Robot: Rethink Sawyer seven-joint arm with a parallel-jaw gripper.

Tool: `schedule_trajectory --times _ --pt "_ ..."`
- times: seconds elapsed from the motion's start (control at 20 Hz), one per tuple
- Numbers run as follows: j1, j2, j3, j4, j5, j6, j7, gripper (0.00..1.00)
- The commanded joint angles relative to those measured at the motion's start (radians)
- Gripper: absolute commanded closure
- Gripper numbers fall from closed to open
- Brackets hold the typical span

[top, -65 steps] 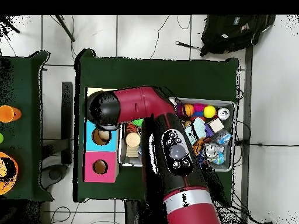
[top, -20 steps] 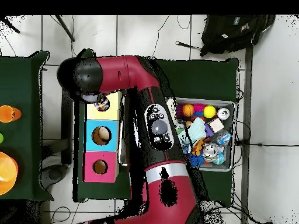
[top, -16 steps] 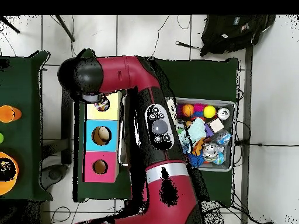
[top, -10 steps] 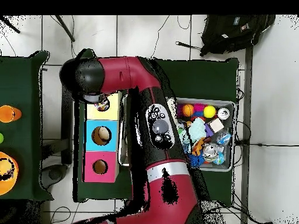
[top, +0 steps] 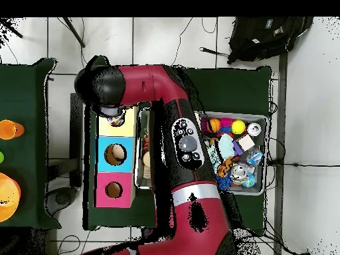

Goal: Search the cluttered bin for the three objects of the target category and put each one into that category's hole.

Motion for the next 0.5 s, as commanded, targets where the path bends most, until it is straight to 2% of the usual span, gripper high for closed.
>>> schedule_trajectory --times 0.05,0.5 --pt "-0.054 0.044 0.003 0.101 -0.038 -0.026 -0.065 1.0" --pt "-0.051 0.041 0.021 0.146 -0.036 -0.06 -0.051 1.0"
